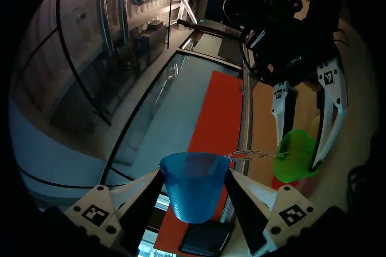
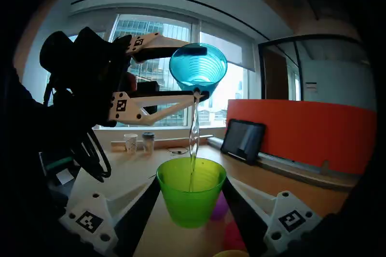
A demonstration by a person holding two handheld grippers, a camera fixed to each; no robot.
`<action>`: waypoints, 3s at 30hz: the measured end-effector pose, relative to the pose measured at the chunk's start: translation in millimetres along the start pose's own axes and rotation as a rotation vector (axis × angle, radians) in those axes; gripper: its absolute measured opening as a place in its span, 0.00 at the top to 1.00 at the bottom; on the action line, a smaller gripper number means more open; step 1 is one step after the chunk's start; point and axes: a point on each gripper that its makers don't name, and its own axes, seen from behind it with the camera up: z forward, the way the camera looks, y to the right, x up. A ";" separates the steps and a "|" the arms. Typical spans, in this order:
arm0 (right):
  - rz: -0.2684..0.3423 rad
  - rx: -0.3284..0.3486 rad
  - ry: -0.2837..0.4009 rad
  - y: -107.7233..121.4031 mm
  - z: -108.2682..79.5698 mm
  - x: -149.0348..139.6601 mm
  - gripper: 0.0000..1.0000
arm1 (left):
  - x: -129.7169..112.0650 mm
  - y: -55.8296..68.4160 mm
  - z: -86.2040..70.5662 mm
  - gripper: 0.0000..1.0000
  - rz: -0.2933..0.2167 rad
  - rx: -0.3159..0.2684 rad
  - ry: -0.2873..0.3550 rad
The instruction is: Pour water
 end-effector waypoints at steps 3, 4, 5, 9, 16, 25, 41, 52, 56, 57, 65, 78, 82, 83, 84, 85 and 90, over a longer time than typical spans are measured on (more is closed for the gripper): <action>-0.001 0.000 0.000 0.1 0.3 0.5 0.10 | 2.2 -2.6 0.1 0.14 0.015 0.005 0.003; -0.002 0.000 0.001 0.2 0.3 0.4 0.10 | 2.6 -3.4 0.1 0.14 0.018 0.007 0.004; -0.002 0.000 0.001 0.3 0.4 0.3 0.09 | 3.0 -4.3 0.2 0.14 0.022 0.009 0.005; -0.004 -0.003 0.001 1.4 0.5 0.4 0.09 | 3.4 -8.1 0.3 0.14 0.040 0.015 0.005; -0.004 -0.004 0.001 2.1 0.3 0.6 0.10 | 5.5 -12.7 0.9 0.14 0.089 0.023 0.009; -0.003 -0.003 0.005 2.6 1.2 1.1 0.10 | 8.5 -12.2 1.2 0.14 0.143 0.028 0.013; -0.002 -0.001 0.010 1.2 2.0 3.8 0.10 | 14.9 -10.2 -0.9 0.14 0.234 0.035 0.020; 0.000 -0.003 0.019 1.8 0.6 7.6 0.10 | 21.0 -10.9 2.1 0.14 0.310 0.027 0.030; 0.001 -0.005 0.020 2.2 0.2 7.4 0.10 | 23.1 -8.4 1.3 0.14 0.335 0.028 0.034; 0.002 -0.005 0.021 2.6 0.2 7.4 0.10 | 23.5 -8.0 1.1 0.14 0.343 0.029 0.034; 0.006 -0.008 0.025 3.5 -0.2 8.5 0.10 | 26.9 -9.3 2.0 0.14 0.408 0.029 0.041; 0.008 -0.014 0.030 5.2 -1.8 9.0 0.10 | 34.2 -6.0 5.6 0.14 0.469 0.034 0.062; 0.007 -0.016 0.033 5.9 -2.5 9.7 0.10 | 35.4 -4.1 4.5 0.14 0.460 0.028 0.065; 0.007 -0.016 0.034 6.0 -2.6 9.8 0.10 | 35.7 -3.6 4.0 0.14 0.454 0.026 0.066; 0.007 -0.017 0.035 6.0 -3.0 10.0 0.10 | 35.7 -3.3 3.7 0.14 0.442 0.024 0.067; 0.007 -0.017 0.036 6.0 -3.4 10.2 0.10 | 35.4 -3.2 3.6 0.14 0.427 0.023 0.066; 0.005 -0.021 0.041 6.9 -5.7 11.6 0.10 | 30.9 -4.9 3.9 0.14 0.324 0.015 0.058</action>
